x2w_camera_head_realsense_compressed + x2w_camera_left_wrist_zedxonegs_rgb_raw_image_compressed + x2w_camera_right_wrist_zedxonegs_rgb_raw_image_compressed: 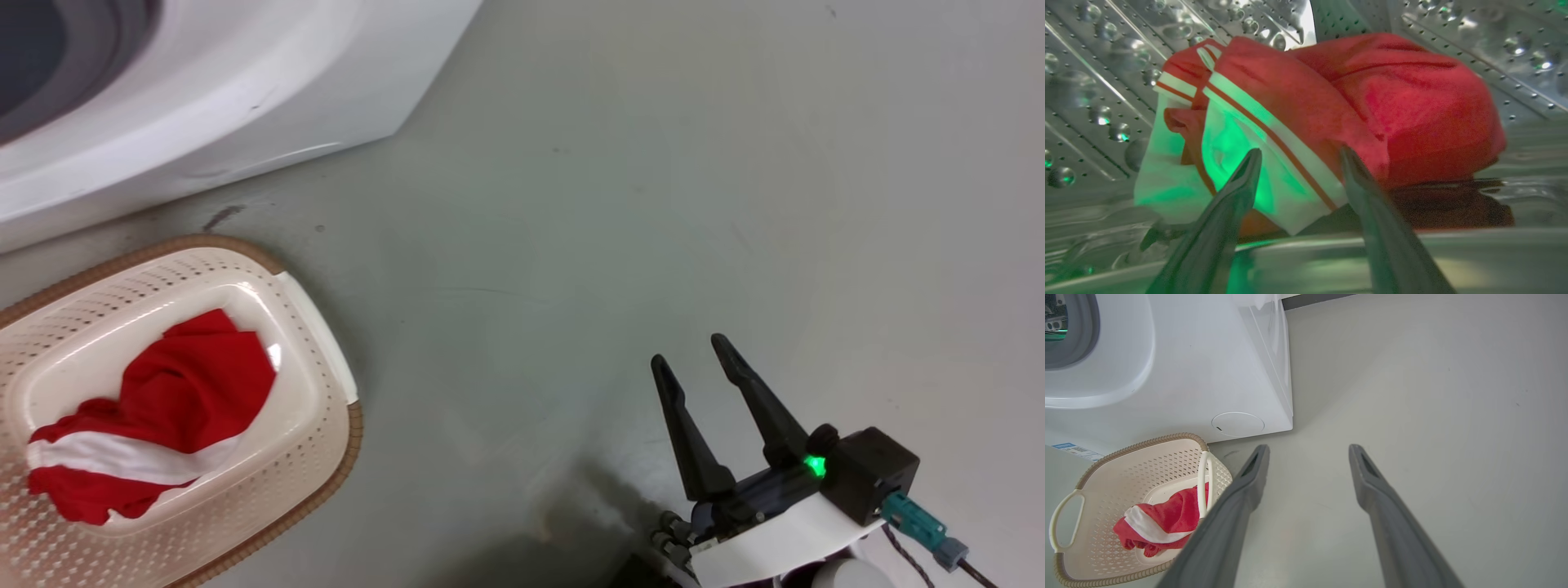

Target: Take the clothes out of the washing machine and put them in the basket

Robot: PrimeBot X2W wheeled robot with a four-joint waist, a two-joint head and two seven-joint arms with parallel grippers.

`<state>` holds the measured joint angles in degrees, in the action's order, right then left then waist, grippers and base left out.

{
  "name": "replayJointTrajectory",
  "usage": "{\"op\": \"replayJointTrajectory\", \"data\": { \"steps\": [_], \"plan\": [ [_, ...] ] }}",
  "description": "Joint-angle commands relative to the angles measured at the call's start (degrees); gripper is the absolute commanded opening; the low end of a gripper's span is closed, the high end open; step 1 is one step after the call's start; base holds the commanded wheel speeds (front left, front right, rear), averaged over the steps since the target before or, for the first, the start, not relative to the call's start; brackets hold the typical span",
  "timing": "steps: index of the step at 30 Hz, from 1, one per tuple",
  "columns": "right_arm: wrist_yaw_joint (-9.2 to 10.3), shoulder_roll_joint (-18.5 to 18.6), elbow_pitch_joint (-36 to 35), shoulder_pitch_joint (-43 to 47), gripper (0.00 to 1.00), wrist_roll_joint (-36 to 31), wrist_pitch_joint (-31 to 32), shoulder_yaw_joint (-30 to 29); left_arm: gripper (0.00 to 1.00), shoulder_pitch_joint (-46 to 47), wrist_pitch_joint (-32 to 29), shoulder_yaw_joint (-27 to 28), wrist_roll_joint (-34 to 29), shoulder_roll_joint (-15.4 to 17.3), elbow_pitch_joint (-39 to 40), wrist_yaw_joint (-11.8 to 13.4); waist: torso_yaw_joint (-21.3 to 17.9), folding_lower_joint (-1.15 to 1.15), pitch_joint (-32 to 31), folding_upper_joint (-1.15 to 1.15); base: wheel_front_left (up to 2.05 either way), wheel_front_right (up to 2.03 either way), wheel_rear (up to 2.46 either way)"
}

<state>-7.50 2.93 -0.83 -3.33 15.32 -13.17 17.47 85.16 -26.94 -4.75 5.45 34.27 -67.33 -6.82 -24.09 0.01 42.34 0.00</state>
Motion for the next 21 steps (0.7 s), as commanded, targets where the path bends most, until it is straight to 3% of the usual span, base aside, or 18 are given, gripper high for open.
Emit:
{"op": "replayJointTrajectory", "data": {
  "steps": [1,9,10,11,15,21],
  "plan": [
    [0.02,-0.1,0.1,0.4,1.0,0.3,-0.5,0.3,1.0,0.8,-1.3,-0.2,-0.3,0.6,0.0,0.2,-0.9,-0.01,0.8,0.0,0.0,0.0,0.0],
    [0.02,-0.1,0.0,1.3,1.0,1.2,-0.9,2.3,1.0,1.5,-11.1,-1.0,-0.3,2.9,0.6,1.0,-3.3,-0.01,1.9,0.0,0.0,0.0,0.0],
    [0.02,-0.1,0.0,1.3,1.0,1.4,-0.9,2.5,0.31,1.0,-12.0,-0.9,0.0,3.1,0.8,1.2,-3.5,-0.01,2.0,0.0,0.0,0.0,0.0],
    [0.02,-0.1,0.0,1.5,1.0,1.5,-0.9,2.8,0.0,0.7,-12.7,-0.8,0.2,3.3,1.1,1.4,-3.6,-0.01,2.1,0.0,0.0,0.0,0.0],
    [0.02,-0.1,0.1,1.3,1.0,1.9,-1.1,3.3,0.0,-0.3,-13.5,-0.6,0.5,4.2,3.9,2.7,-3.8,-0.01,2.2,0.0,0.0,0.0,0.0],
    [0.02,-0.1,0.4,0.4,1.0,2.2,-1.2,3.5,0.0,-3.1,-7.5,-0.3,0.9,4.6,11.2,4.5,-3.8,-0.01,1.8,0.0,0.0,0.0,0.0]
  ]
}}
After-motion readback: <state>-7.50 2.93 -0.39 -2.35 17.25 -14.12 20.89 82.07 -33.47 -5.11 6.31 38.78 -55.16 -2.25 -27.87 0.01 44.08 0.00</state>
